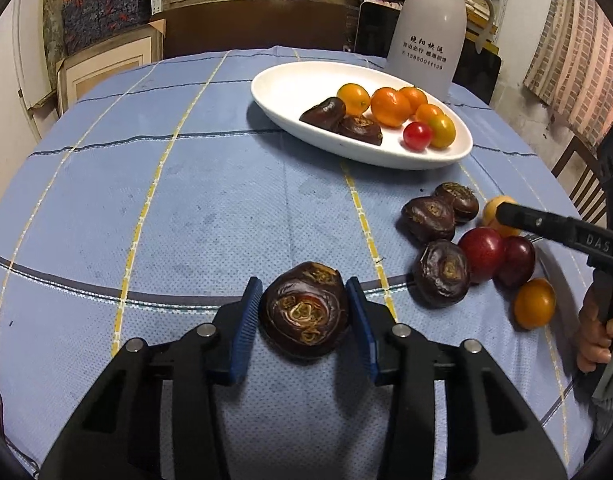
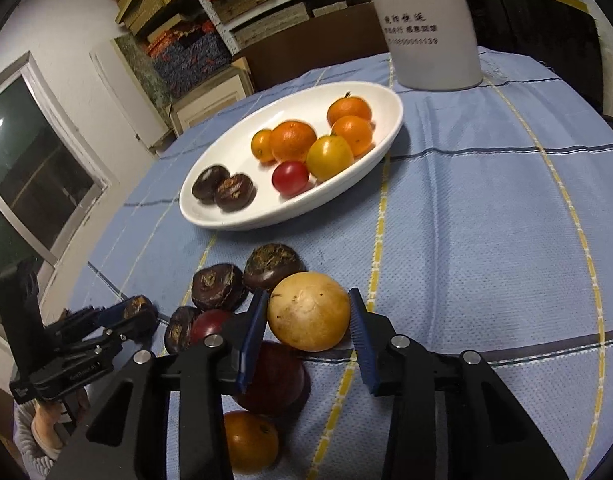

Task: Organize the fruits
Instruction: 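Grasp a dark brown fruit with the left gripper while the right gripper grasps a pale yellow fruit, then lower both fruits onto the white plate and open both grippers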

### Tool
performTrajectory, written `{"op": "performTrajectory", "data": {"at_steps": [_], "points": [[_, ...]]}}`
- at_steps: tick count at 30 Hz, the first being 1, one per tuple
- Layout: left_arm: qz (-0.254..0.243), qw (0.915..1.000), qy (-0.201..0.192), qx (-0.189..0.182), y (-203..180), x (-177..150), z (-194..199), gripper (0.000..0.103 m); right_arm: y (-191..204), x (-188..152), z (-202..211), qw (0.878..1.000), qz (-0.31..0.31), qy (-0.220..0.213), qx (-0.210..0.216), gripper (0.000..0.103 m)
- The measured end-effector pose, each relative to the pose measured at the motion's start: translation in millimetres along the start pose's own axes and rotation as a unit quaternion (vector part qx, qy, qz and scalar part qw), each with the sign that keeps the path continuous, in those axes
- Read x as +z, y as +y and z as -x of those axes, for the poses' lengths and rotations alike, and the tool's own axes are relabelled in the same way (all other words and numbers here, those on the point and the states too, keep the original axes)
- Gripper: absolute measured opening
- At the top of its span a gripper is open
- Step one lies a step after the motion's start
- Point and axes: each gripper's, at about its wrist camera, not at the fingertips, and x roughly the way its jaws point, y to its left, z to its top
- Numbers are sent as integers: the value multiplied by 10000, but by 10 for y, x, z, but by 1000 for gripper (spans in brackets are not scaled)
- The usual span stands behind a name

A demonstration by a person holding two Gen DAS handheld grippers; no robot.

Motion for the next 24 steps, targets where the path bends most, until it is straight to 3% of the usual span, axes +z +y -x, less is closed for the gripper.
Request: {"op": "performTrajectory", "data": {"at_steps": [7,14,20,24], "points": [[-25,9994,-237,-233,-47,210,136,42,-114,68,230,9989,-162,-440,-58,41],[-169,9977,-627,-210,-127,1040,141,42,-73,676,396,9977,-61,-655,-174,41],[78,9979,-568,-313,-93,1660,-436,42,168,1061,-16,9982,175,-570,-28,41],[226,9986,-308,-353,-10,1788,-864,42,386,1088,-490,9987,477,-165,113,41]]}}
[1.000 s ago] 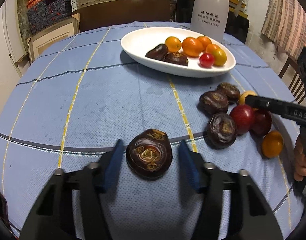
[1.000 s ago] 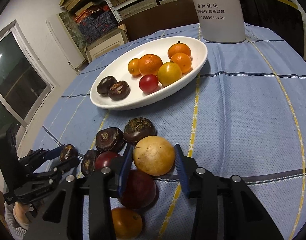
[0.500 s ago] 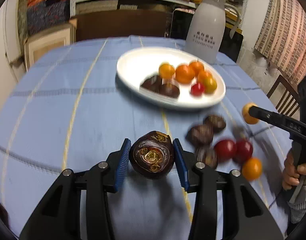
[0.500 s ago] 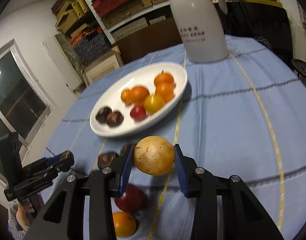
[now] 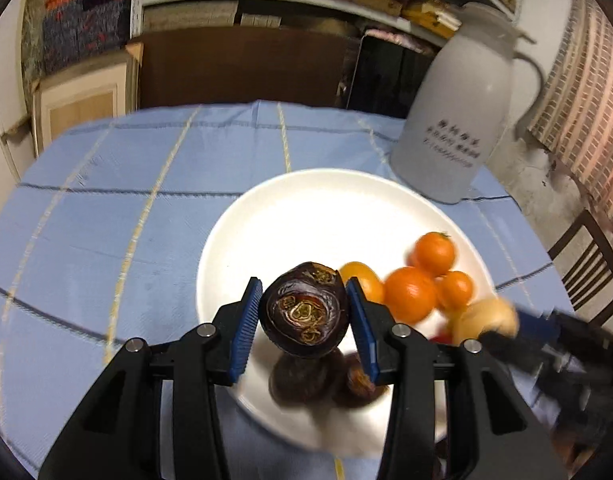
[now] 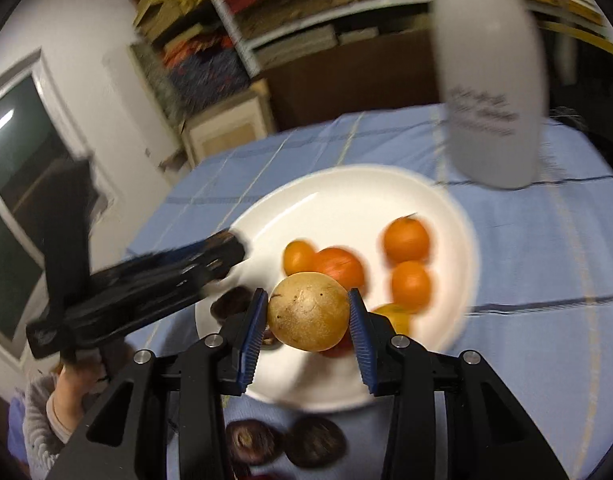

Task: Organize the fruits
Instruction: 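Lower both fruits onto the white plate and open both grippers, then move the right gripper to the remaining fruits and close it on an orange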

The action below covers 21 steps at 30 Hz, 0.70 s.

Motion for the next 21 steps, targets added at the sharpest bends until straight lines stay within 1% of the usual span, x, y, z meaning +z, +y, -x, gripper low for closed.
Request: {"op": "performTrajectory", "data": {"at_steps": [2,3,4,5,7,8,9,10,11,12,14,17,18,19,21], "points": [[16,9999,111,-11,26,-11,-132,44,33,-5,-161,9999,48,127,-97,42],[5,9999,166,-15,32,-22,-182,55,32,-4,-190,9996,87,165,-197,45],[29,9999,131,2,38,-29,-186,62,11,-3,-162,9996,106,100,-250,48],[56,10000,81,12,44,-30,-169,72,-17,-1,-93,9996,62,-20,-282,53],[152,9998,-79,-29,65,-22,-39,74,-80,24,167,9989,-89,-366,-286,57],[191,9997,-154,-51,69,-33,40,76,-100,29,273,9984,-135,-474,-259,61],[236,9994,-254,-45,72,-66,134,83,-121,28,393,9978,-179,-586,-239,68],[268,9991,-341,-23,82,-115,217,88,-142,15,497,9971,-212,-692,-242,71],[290,9986,-447,26,85,-177,311,94,-168,-26,612,9961,-245,-807,-275,77],[285,9980,-551,110,81,-265,414,94,-205,-99,704,9952,-295,-881,-321,80],[291,9974,-608,250,86,-456,559,94,-310,-289,800,9938,-453,-936,-389,81],[472,9960,-640,405,117,-812,737,95,-512,-629,812,9927,-752,-735,-591,81],[480,9956,-618,506,102,-945,803,95,-596,-725,811,9915,-935,-596,-675,81],[455,9952,-632,584,84,-1025,864,95,-672,-767,843,9906,-1103,-548,-588,81],[425,9938,-743,709,36,-1167,999,97,-737,-862,906,9878,-1358,-612,-458,81]]}}
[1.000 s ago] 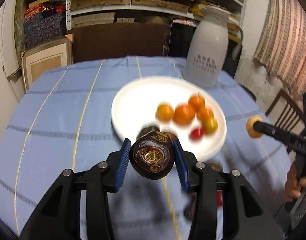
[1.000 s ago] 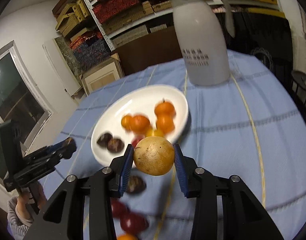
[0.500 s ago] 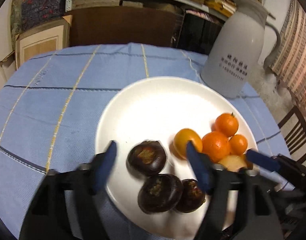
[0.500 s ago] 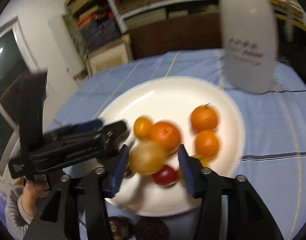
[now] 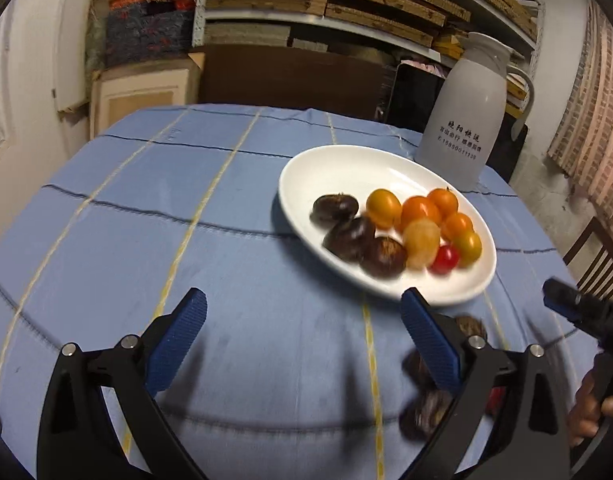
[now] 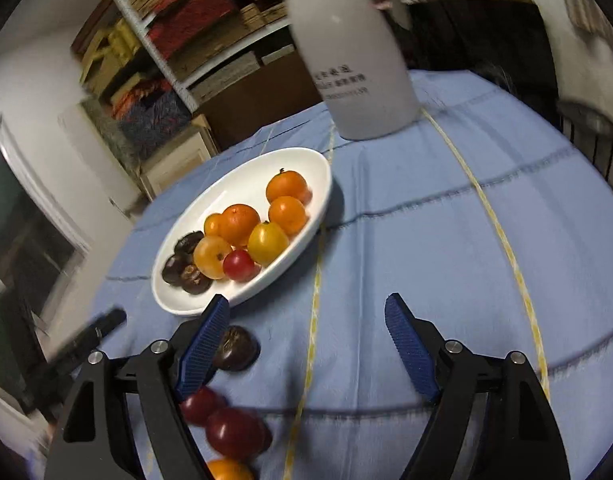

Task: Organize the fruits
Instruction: 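Move the right gripper to the remaining fruits and close it on an orange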

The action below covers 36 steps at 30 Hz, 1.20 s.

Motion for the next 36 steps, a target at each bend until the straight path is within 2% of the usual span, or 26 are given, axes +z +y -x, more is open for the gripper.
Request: {"op": "performTrajectory", "data": {"at_steps": [4,7,11,18,28,36], "points": [[5,9996,-250,163,-8,-160,251,98,-62,-115,181,9993,-46,-329,-190,83],[5,9991,-312,276,10,-217,332,98,-38,-226,196,9992,43,-310,-238,85],[35,9991,-256,325,24,-213,324,98,127,-389,195,9982,499,-161,-286,85],[-8,9988,-264,422,28,-206,328,98,417,-525,238,9908,1275,-235,-383,90],[-336,9963,-398,688,-109,-214,362,98,466,-629,334,9902,1369,-140,-250,91],[-405,9950,-435,801,-122,-214,366,98,474,-707,405,9901,1391,-109,-172,93]]}}
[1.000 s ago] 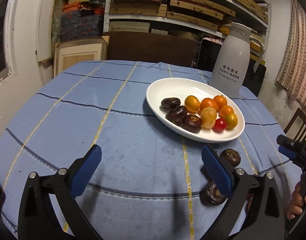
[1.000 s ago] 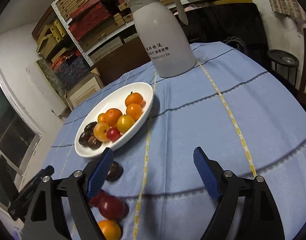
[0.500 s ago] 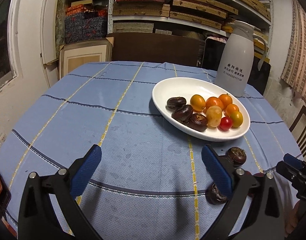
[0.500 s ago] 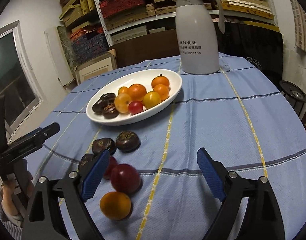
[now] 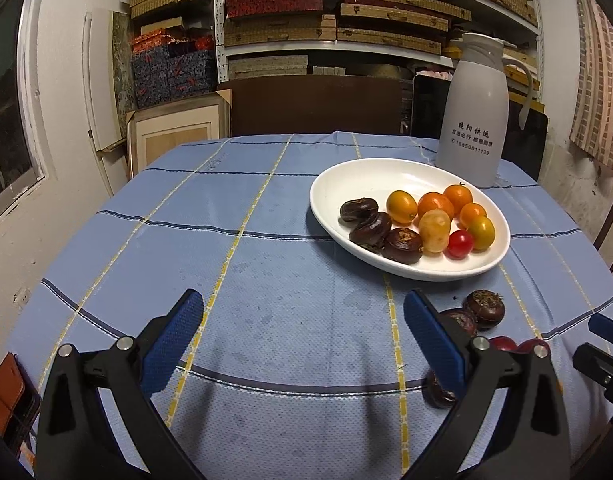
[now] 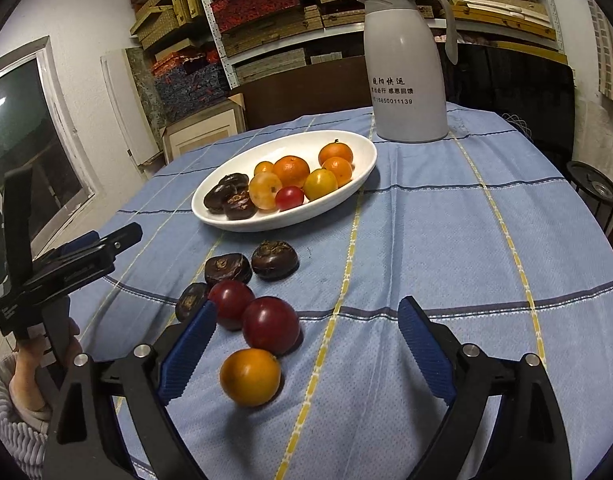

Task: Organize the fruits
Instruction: 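Move the right gripper to the remaining fruits and close it on an orange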

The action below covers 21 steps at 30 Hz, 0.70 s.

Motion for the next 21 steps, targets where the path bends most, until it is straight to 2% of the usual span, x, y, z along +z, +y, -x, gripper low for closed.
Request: {"op": "performTrajectory", "data": {"at_steps": [21], "points": [[-199,9998,35,75,-79,-17,-18,98,287,-111,-127,9956,749,545,99,92]]}}
